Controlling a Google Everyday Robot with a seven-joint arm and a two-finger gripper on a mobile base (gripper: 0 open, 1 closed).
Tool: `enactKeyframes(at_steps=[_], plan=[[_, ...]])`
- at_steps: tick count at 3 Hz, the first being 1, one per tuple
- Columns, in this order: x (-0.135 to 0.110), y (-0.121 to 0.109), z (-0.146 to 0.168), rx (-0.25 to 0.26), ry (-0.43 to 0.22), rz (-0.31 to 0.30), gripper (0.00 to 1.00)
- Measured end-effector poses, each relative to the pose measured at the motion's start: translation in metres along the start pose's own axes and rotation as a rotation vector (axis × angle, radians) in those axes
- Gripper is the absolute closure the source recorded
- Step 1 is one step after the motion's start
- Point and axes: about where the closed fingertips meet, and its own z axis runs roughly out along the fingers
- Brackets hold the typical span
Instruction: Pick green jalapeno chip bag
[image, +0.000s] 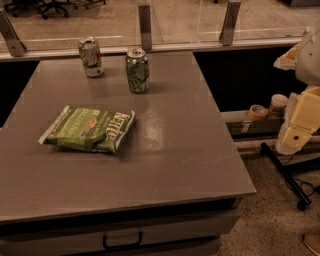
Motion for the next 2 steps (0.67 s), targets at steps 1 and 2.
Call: enactKeyframes(at_steps=[1, 2], plan=[[-0.002, 0.0, 0.0, 0.002, -0.004, -0.004, 0.0], [-0.031, 0.005, 0.026, -0.036, -0.051, -0.042, 0.0]])
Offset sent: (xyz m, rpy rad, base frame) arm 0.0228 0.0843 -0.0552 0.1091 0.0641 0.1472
